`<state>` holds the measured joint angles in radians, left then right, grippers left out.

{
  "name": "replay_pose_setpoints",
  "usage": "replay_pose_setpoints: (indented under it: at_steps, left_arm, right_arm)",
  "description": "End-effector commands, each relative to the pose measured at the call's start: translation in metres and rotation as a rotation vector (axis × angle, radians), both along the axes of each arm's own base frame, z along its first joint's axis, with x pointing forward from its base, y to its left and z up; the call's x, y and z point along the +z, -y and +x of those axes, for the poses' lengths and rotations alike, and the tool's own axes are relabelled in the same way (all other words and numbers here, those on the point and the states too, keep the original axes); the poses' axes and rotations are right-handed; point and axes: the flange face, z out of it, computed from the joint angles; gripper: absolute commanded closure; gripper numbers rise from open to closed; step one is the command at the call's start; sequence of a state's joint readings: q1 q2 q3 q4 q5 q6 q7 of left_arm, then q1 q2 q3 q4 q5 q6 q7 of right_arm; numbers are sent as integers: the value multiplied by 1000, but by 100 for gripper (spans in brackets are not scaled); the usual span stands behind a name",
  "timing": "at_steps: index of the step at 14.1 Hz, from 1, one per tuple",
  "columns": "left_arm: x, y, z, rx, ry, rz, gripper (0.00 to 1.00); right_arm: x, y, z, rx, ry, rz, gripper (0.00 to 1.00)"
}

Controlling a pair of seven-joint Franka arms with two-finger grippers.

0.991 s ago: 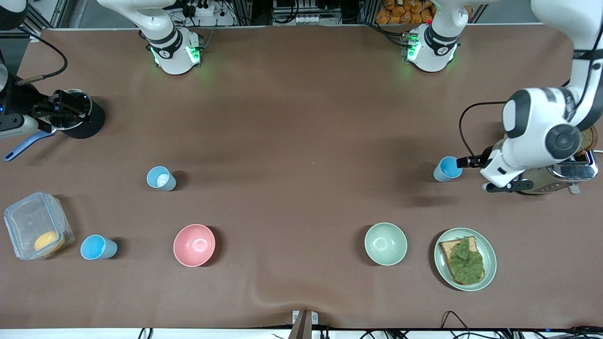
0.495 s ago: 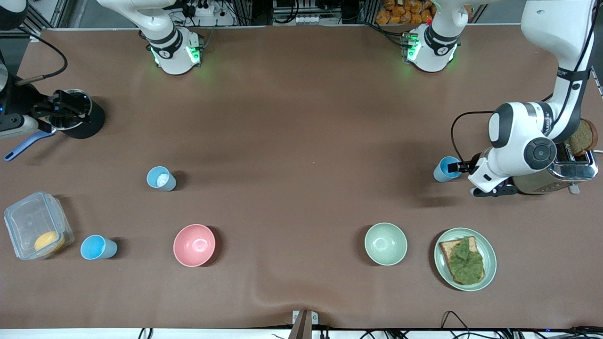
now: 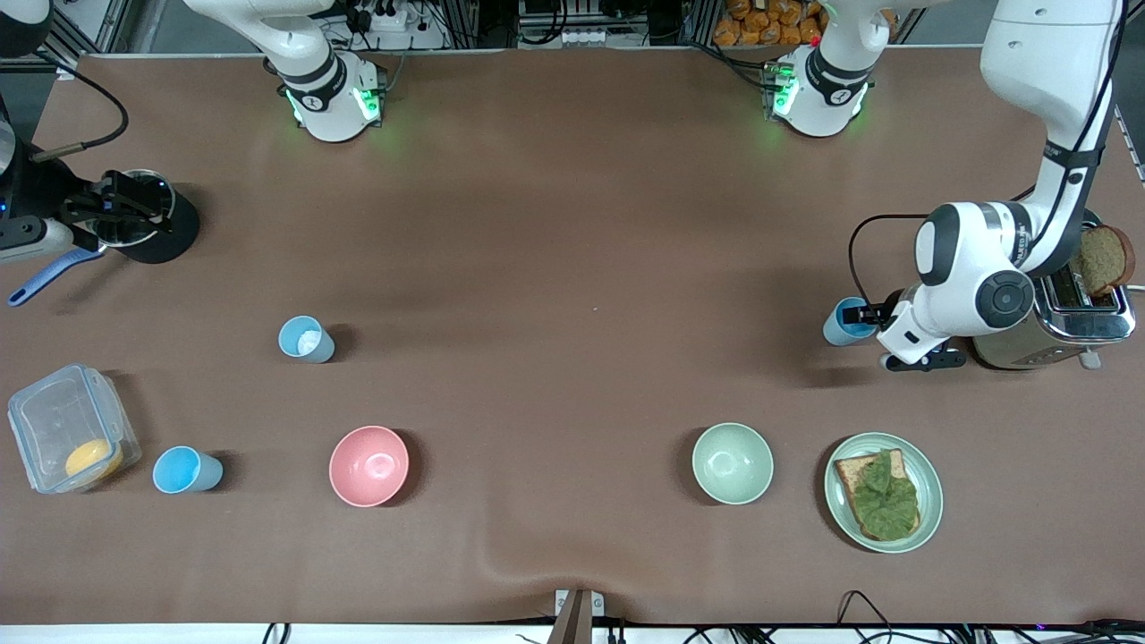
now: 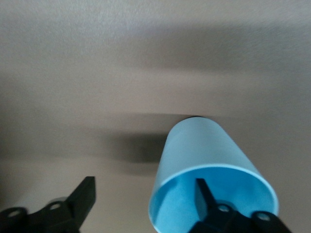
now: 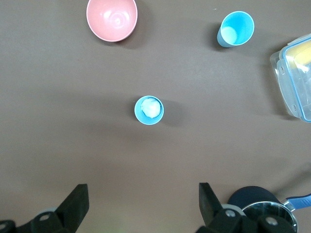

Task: Stack blue cups with both arms
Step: 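Lift the blue cup slightly with the left gripper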

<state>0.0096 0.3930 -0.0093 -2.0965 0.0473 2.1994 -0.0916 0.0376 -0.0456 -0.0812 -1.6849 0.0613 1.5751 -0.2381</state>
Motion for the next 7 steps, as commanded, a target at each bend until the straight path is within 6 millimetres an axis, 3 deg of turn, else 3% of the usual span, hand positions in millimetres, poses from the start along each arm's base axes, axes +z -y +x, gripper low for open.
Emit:
replay_pose_setpoints:
  at_steps: [1, 7]
  left_arm:
    - [-3, -5, 1, -18, 10, 5, 100]
    - [39, -4, 12, -22, 88, 6, 100]
  right_arm:
    - [3, 1, 1, -15, -8, -12, 0]
    - [3, 2, 1, -15, -11, -10, 0]
